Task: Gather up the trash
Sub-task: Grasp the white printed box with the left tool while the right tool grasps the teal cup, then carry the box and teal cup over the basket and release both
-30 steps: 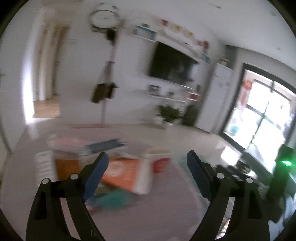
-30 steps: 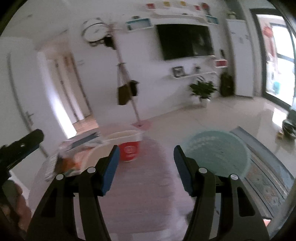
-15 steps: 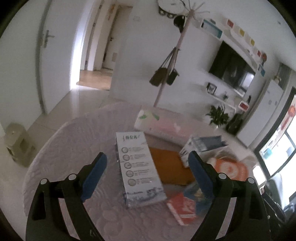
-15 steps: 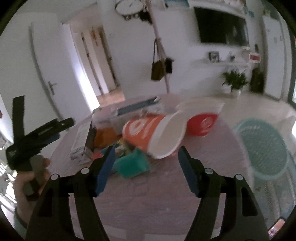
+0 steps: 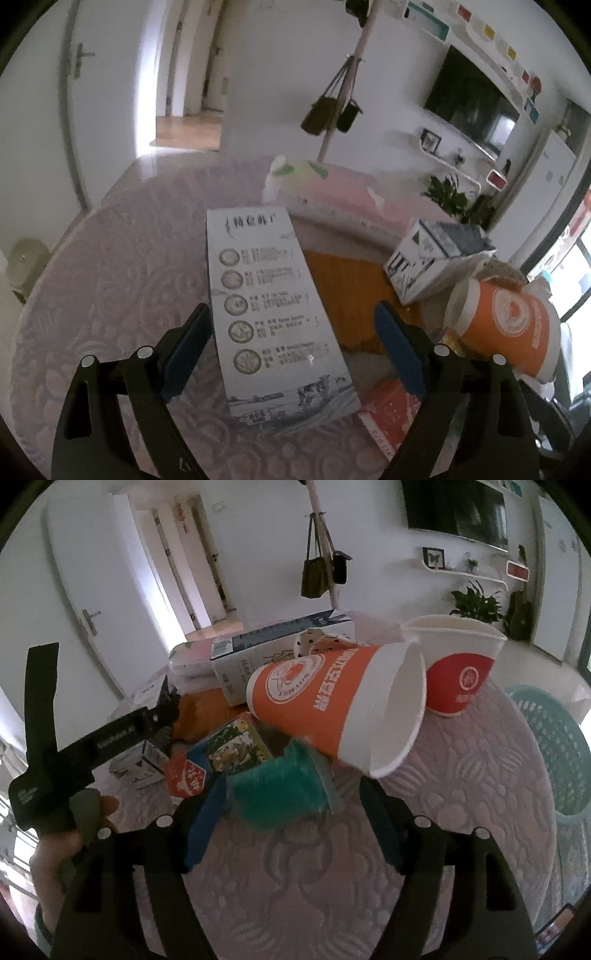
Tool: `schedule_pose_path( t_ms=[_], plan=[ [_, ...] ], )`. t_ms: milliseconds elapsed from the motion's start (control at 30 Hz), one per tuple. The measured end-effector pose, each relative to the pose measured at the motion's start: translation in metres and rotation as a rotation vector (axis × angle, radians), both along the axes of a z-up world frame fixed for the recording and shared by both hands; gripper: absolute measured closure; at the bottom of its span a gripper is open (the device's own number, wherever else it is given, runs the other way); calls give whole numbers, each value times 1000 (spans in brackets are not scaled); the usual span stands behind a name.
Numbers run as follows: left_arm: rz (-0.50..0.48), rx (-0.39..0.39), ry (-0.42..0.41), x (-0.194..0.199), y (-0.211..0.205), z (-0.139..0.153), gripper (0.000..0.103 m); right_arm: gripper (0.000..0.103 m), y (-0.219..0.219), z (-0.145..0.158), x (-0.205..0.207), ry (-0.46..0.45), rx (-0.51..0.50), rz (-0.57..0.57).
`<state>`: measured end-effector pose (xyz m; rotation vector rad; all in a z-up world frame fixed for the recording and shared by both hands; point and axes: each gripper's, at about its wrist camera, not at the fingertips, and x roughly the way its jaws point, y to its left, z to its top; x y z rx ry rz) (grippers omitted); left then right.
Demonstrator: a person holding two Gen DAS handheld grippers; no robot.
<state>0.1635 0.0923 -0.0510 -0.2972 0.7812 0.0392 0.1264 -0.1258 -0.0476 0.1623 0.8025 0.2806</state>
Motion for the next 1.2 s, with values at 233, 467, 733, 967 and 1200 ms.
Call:
schedule_pose_path(
  t_ms=[233, 467, 733, 967, 1200],
  plan=[
    [-8, -23, 7, 2, 6, -4, 35, 29, 10, -2, 1, 8, -28, 70],
    [-18, -25, -32, -4, 3, -4, 46, 31, 17, -3, -1, 17, -48, 110],
    [-28, -86, -50, -12, 9, -4, 50, 59, 13, 7, -15, -49, -5, 130],
    [-42, -165, -163, -46, 18, 25, 51, 60, -1, 25, -38, -146, 18, 117],
    [-108, -247, -245, -69, 0, 61, 51, 60, -26, 56, -59, -237, 17, 51]
  ],
)
